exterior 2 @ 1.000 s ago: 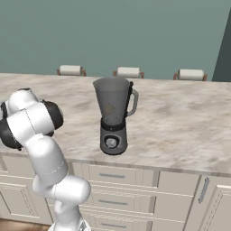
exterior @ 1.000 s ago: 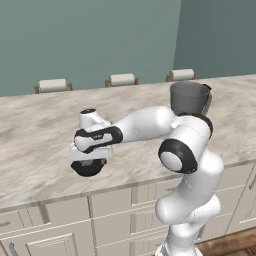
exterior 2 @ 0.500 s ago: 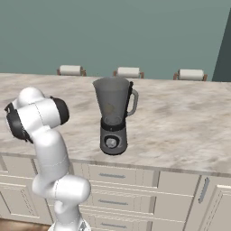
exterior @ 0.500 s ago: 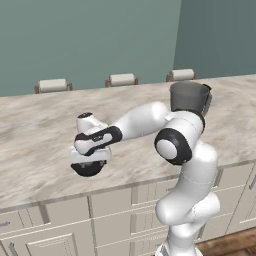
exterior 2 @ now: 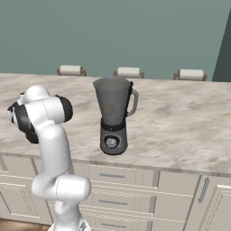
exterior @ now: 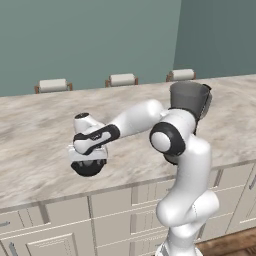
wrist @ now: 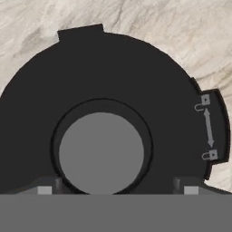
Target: Grab the garlic and lemon from the fridge, place them in the blender, close the lid, and turn on the blender to create a marinade.
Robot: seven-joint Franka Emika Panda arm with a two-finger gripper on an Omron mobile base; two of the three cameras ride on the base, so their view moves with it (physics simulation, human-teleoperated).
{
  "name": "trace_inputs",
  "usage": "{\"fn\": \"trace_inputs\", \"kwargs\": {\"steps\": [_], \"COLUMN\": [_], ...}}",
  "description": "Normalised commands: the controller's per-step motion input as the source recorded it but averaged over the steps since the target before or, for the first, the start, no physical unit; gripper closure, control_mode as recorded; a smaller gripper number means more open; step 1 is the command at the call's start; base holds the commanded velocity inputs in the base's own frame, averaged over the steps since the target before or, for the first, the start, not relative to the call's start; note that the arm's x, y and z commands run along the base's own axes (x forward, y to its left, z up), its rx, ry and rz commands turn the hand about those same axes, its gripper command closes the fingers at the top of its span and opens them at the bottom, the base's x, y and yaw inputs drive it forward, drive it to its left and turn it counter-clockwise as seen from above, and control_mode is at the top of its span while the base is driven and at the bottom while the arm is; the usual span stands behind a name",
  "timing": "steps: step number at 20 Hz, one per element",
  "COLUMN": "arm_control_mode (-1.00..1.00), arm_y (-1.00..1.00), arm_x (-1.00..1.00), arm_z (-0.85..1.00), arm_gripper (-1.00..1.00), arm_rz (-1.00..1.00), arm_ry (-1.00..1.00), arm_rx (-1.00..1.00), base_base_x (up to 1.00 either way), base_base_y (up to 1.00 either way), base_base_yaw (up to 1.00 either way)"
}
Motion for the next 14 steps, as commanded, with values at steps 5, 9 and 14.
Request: {"fn": "trace_inputs", "kwargs": {"steps": [5, 9, 14], "arm_control_mode": [-1.00, -1.00, -1.00], "arm_y": [0.00, 0.00, -0.16], "arm_x": [0.22, 0.01, -0.08], "arm_z": [-0.16, -0.43, -0.40], "arm_gripper": [-1.00, -1.00, -1.00], "arm_rz": [0.00, 0.00, 0.03], "arm_ry": [0.00, 0.00, -0.05], "arm_rx": [0.00, -0.05, -0.02], "base_base_x": [0.00, 0.00, 0.00], "base_base_y": [0.00, 0.00, 0.00], "base_base_yaw": [0.00, 0.00, 0.00]}}
